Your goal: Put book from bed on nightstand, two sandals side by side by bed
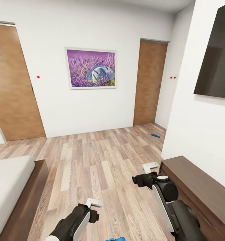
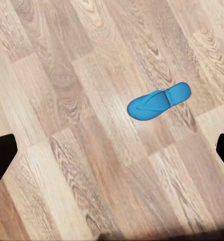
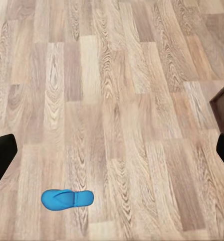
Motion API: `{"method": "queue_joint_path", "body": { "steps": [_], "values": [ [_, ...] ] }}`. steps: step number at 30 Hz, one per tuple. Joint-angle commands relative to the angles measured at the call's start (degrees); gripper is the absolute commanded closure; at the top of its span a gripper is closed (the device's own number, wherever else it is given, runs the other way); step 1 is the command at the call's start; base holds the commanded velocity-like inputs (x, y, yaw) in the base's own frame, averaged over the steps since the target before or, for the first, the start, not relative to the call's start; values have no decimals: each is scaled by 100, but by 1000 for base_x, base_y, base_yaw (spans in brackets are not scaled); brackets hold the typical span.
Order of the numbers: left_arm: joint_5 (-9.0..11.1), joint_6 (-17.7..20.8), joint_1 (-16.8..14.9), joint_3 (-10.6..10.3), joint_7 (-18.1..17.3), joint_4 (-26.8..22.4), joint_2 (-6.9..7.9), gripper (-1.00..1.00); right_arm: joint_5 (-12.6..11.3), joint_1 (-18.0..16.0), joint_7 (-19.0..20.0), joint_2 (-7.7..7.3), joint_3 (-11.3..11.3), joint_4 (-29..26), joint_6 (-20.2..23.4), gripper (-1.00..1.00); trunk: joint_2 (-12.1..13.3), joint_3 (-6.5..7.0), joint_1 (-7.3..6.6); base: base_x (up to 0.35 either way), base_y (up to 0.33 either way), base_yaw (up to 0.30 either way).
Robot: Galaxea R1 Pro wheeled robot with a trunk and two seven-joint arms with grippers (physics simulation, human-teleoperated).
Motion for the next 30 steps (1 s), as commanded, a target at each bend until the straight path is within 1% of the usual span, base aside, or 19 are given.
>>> {"method": "queue_joint_path", "body": {
  "steps": [1,5,7,12,14,17,26,29,30],
  "values": [
    [61,22,-3,-25,49,-9,5,-100,15,-7,8,2,2,-3,26,-100,-4,-7,0,0,0,-264],
    [47,-42,-62,-98,-9,90,8,-100,12,-170,19,-2,-166,-5,26,-100,-4,-7,0,0,0,-264],
    [53,-66,-69,-102,-19,97,7,-100,10,-203,20,-2,-192,-6,26,-100,-4,-6,0,0,0,-264],
    [107,-88,-82,-58,-49,95,1,-100,6,-282,23,-3,-247,-6,26,-100,-4,-6,0,0,0,-264],
    [172,-67,-74,-10,-60,94,-12,-100,3,-319,26,-3,-268,-8,26,-100,-4,-6,0,0,0,-264],
    [207,-24,-49,11,-69,93,-20,-100,1,-344,32,-5,-281,-11,26,-100,-4,-6,0,0,0,-264],
    [240,41,-5,42,-70,120,2,-100,-15,-369,54,-6,-300,-14,26,-100,-365,-168,198,0,0,-234],
    [214,47,-37,15,-69,171,3,-100,-64,-376,84,-12,-322,-15,26,-100,-485,-222,263,0,0,-119],
    [179,50,-82,-10,-78,208,8,-100,-119,-380,113,-17,-364,-15,26,-100,-525,-240,285,0,0,-88]
  ]
}}
